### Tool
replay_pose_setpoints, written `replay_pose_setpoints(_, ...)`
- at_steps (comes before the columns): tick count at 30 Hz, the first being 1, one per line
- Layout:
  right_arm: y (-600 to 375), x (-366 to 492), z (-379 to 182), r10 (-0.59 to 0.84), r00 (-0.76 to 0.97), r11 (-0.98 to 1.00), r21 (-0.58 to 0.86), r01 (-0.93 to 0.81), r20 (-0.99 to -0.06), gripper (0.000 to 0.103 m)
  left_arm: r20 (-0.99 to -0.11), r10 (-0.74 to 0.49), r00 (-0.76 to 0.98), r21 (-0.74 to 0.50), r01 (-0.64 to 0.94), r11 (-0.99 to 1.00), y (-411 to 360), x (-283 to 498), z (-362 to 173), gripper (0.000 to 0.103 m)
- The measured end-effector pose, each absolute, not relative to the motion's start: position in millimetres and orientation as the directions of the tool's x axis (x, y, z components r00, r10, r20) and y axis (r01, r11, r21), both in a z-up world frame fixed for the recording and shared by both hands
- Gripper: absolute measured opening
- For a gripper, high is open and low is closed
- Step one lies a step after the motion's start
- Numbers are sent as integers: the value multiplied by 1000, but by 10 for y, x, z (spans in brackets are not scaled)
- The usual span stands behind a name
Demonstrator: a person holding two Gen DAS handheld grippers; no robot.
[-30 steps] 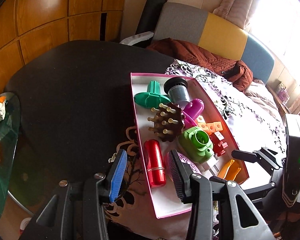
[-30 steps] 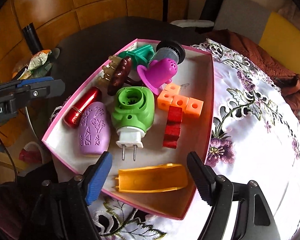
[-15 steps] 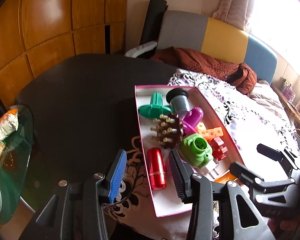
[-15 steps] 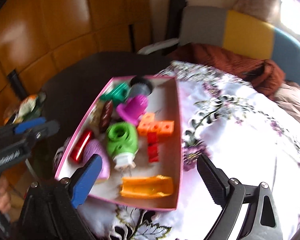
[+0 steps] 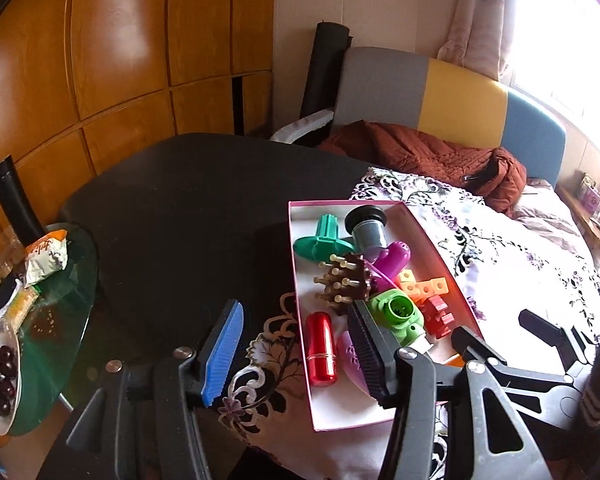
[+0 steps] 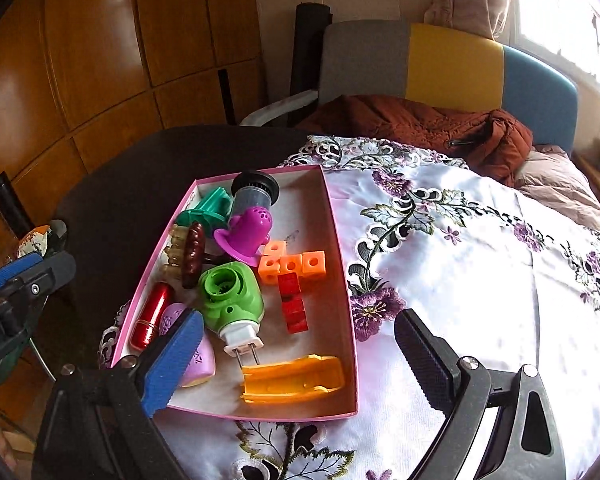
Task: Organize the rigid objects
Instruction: 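Lower the orange clip into the tray and open the right gripper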
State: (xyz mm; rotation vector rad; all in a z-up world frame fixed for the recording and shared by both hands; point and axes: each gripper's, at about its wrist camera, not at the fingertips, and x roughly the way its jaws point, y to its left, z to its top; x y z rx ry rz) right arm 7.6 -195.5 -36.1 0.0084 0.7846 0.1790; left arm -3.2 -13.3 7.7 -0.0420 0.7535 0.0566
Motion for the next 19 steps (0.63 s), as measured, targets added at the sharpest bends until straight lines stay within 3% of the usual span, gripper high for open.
replay_pose_setpoints(8,-1905,52,-313,159,708,985,59,-164,-688,97,-697,21,716,-28,-57,998,-121,-32,34,55)
replay_pose_setpoints(13,-1913,54,-326,155,708,986,60,-158,-689,97,-677,13,735,-11,-28,1000,-158,-40,32,39)
replay_pose_setpoints(19,-1950,63,-314,149,715,987,59,-149,-683,97,-658,19,753,1,-24,1000,-172,-51,59,38)
